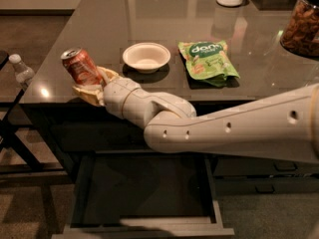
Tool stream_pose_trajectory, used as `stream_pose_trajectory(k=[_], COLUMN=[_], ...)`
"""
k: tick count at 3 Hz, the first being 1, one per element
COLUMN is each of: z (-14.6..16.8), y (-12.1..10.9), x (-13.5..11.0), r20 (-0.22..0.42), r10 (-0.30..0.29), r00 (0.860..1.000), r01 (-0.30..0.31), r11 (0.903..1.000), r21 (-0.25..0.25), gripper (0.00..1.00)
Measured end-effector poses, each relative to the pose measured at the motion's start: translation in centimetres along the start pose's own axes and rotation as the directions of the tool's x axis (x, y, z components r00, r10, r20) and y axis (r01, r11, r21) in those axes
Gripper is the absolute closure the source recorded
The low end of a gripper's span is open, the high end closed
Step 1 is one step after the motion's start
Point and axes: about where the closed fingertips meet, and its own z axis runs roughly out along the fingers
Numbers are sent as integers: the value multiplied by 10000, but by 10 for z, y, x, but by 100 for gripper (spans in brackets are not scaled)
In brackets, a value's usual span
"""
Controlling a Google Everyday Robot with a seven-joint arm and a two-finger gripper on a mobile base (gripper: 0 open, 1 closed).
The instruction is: Pick coke can from middle drawer and place on counter
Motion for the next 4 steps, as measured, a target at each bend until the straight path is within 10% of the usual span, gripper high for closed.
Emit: stream_pose_trajectory(k=[4], z=[33], y=[-19], x=[-8], r20=[936], r10=[642], r00=[9935], r01=[-680], r11=[9970], r21=[379], gripper=[100])
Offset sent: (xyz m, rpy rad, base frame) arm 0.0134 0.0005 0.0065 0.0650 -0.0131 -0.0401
